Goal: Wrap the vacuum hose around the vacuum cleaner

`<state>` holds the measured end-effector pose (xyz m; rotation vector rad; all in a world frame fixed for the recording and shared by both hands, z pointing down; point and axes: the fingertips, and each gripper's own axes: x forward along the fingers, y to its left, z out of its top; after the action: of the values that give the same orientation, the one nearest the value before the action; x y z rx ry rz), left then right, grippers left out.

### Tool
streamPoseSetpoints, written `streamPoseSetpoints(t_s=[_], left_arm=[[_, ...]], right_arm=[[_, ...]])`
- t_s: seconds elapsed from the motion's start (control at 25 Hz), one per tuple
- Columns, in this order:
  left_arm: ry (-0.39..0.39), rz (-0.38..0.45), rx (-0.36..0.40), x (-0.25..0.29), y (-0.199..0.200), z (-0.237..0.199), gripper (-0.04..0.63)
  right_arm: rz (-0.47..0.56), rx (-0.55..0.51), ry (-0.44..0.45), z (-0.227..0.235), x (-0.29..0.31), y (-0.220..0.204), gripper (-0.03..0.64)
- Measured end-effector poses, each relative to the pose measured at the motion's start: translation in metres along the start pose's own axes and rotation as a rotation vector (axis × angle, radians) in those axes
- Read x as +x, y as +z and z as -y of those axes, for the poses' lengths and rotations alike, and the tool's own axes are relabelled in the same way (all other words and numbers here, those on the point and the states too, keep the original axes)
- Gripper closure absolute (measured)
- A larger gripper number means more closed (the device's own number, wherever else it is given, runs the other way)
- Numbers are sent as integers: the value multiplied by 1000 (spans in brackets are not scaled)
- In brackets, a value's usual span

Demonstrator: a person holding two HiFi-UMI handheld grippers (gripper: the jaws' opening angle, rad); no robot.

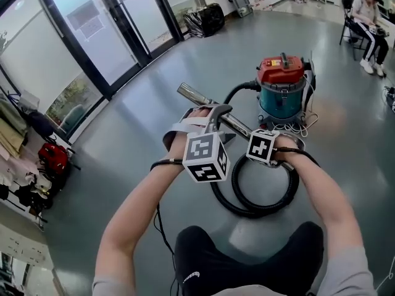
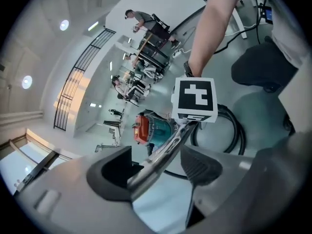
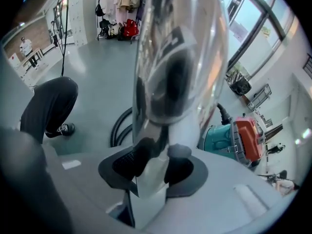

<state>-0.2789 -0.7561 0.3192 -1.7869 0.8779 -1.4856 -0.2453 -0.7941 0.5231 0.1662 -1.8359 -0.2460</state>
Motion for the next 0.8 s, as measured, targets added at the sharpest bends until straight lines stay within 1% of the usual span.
streamPoseSetpoints(t_s=[0.12,0.2,0.32,0.4,0.56,0.64,0.72,0.8], left_arm=[[-71,-65,31,11,-14,4,284],[-121,-90,43,16,-24,6,281],[-177,-121,36,25,-38,10,281],[-205,-171,51,32,-52,16,281],[-275,-309,159,47,-87,31,281],[-327,-357,194,53,-101,40,281],[-396,-402,215,58,-117,54,281],[-453,-428,236,64,-129,74,282]], right_arm=[[12,-41,4,-4,1,8,451],[55,-35,15,-7,-1,15,449],[115,-16,30,-11,0,20,449],[142,0,36,-14,2,23,449],[190,39,31,-18,1,29,449],[208,51,38,-20,5,32,449],[222,32,61,-31,7,37,452],[216,-21,58,-43,6,42,457]])
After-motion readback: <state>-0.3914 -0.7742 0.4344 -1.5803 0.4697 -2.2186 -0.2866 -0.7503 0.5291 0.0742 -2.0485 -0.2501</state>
